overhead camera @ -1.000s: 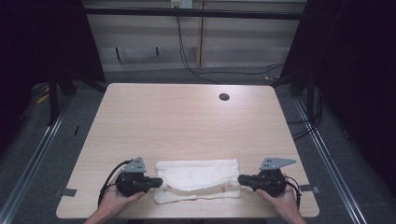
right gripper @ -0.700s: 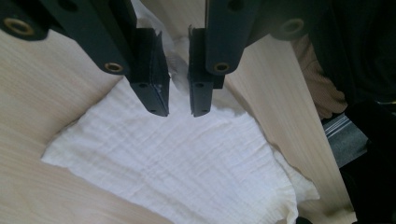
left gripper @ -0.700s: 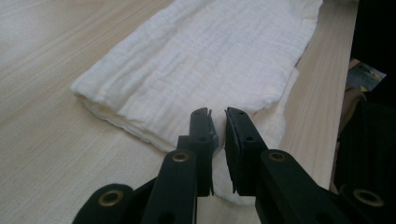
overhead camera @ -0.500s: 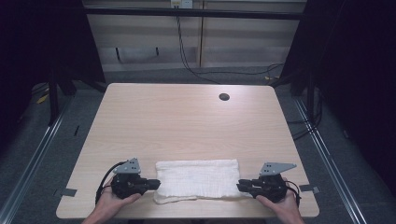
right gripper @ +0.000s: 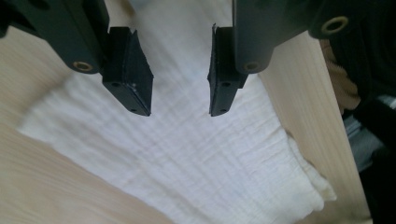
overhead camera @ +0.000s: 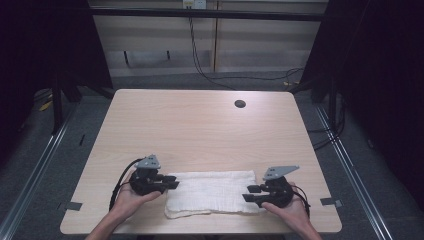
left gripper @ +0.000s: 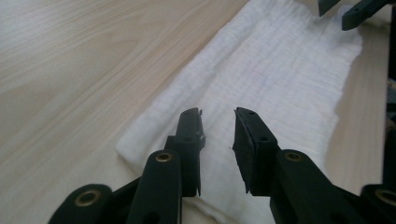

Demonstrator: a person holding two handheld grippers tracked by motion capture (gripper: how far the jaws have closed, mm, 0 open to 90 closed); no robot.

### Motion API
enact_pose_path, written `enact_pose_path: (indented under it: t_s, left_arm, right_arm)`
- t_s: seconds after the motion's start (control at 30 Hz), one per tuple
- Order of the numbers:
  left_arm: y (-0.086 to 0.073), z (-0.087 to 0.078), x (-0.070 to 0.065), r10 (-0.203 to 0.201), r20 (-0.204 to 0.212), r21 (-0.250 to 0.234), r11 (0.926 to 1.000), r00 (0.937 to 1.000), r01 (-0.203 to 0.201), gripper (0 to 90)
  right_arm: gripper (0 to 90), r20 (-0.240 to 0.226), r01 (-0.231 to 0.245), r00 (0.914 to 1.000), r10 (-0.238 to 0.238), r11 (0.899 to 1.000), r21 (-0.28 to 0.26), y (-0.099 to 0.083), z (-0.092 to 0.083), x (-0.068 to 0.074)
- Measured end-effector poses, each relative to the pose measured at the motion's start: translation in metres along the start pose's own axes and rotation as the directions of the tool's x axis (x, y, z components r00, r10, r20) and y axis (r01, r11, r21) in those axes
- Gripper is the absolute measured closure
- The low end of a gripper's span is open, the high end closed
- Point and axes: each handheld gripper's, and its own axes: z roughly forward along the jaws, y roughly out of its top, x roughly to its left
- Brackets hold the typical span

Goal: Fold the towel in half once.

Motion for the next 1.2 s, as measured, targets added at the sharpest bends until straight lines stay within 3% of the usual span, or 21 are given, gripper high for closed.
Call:
enact_pose_path:
  t_s: [0.07, 0.13, 0.2, 0.23, 0.27, 0.37, 0.43, 0.5, 0.57, 0.67, 0.73, 0.8, 0.93, 1.0, 1.07, 1.13, 1.2]
  left_arm:
    - [0.004, 0.009, 0.003, -0.008, 0.007, 0.007, 0.9999, 0.9999, 0.008, 72.3]
    - [0.007, 0.017, 0.002, 0.019, -0.012, 0.042, 0.999, 0.9997, -0.019, 74.0]
    - [0.007, 0.02, 0.004, 0.016, -0.076, 0.038, 0.9992, 0.997, -0.013, 80.2]
    - [0.006, 0.02, 0.006, -0.002, -0.068, 0.044, 0.999, 0.9976, 0.005, 81.8]
    - [0.005, 0.02, 0.006, 0.005, -0.062, 0.055, 0.9985, 0.9981, -0.001, 82.2]
    - [-0.001, 0.019, 0.006, 0.008, -0.053, 0.061, 0.9981, 0.9986, -0.005, 81.4]
    - [-0.003, 0.021, 0.005, 0.014, -0.052, 0.074, 0.9972, 0.9986, -0.01, 77.2]
    - [-0.003, 0.025, 0.001, 0.014, -0.058, 0.072, 0.9974, 0.9982, -0.01, 69.8]
    - [0.0, 0.03, -0.004, 0.033, -0.06, 0.072, 0.997, 0.9977, -0.028, 66.5]
    - [0.003, 0.035, -0.007, 0.054, -0.056, 0.078, 0.9957, 0.997, -0.049, 71.0]
    - [0.005, 0.036, -0.005, 0.048, -0.053, 0.086, 0.9954, 0.9974, -0.043, 74.7]
    - [0.007, 0.037, -0.004, 0.035, -0.041, 0.092, 0.9953, 0.9985, -0.031, 78.5]
    - [0.013, 0.045, -0.007, 0.038, -0.012, 0.103, 0.994, 0.9992, -0.037, 77.3]
    - [0.017, 0.05, -0.007, 0.02, 0.007, 0.095, 0.9953, 0.9998, -0.021, 76.3]
    - [0.021, 0.054, -0.008, 0.023, 0.005, 0.1, 0.9948, 0.9997, -0.023, 73.7]
    - [0.023, 0.059, -0.012, 0.017, 0.013, 0.085, 0.9962, 0.9998, -0.018, 67.3]
    - [0.024, 0.058, -0.014, 0.021, 0.028, 0.077, 0.9968, 0.9994, -0.023, 64.0]
  right_arm:
    - [58.9, -0.005, -0.002, 1.0, 0.002, 1.0, 0.015, 0.007, 0.008, -0.001]
    - [59.6, 0.005, -0.009, 1.0, 0.009, 1.0, 0.022, 0.013, 0.019, -0.003]
    - [63.7, 0.017, -0.002, 0.9999, 0.001, 0.999, 0.04, 0.014, 0.027, -0.003]
    - [65.2, 0.015, 0.004, 0.9999, -0.005, 0.999, 0.048, 0.015, 0.029, -0.003]
    - [65.5, 0.02, 0.032, 0.9992, -0.033, 0.998, 0.051, 0.016, 0.029, -0.002]
    - [66.7, 0.025, 0.029, 0.9992, -0.03, 0.999, 0.024, 0.017, 0.024, -0.003]
    - [65.9, 0.046, 0.018, 0.9988, -0.019, 0.999, 0.027, 0.015, 0.023, -0.005]
    - [66.2, 0.063, 0.026, 0.9975, -0.03, 0.997, 0.067, 0.011, 0.027, -0.006]
    - [67.6, 0.047, 0.031, 0.9983, -0.035, 0.997, 0.073, 0.009, 0.028, -0.007]
    - [80.5, 0.073, 0.04, 0.9963, -0.046, 0.996, 0.077, 0.009, 0.027, -0.008]
    - [84.8, 0.093, 0.053, 0.9938, -0.061, 0.995, 0.085, 0.009, 0.025, -0.01]
    - [86.5, 0.102, 0.035, 0.9938, -0.044, 0.995, 0.092, 0.007, 0.022, -0.013]
    - [87.9, 0.11, -0.005, 0.9939, -0.003, 0.997, 0.075, 0.001, 0.014, -0.024]
    - [88.1, 0.122, -0.012, 0.9925, 0.003, 0.997, 0.073, -0.002, 0.009, -0.027]
    - [87.1, 0.128, -0.031, 0.9915, 0.022, 0.997, 0.071, -0.005, 0.005, -0.029]
    - [77.7, 0.138, -0.054, 0.9894, 0.044, 0.996, 0.072, -0.009, -0.002, -0.032]
    - [73.0, 0.168, -0.043, 0.9851, 0.034, 0.998, 0.052, -0.014, -0.01, -0.032]
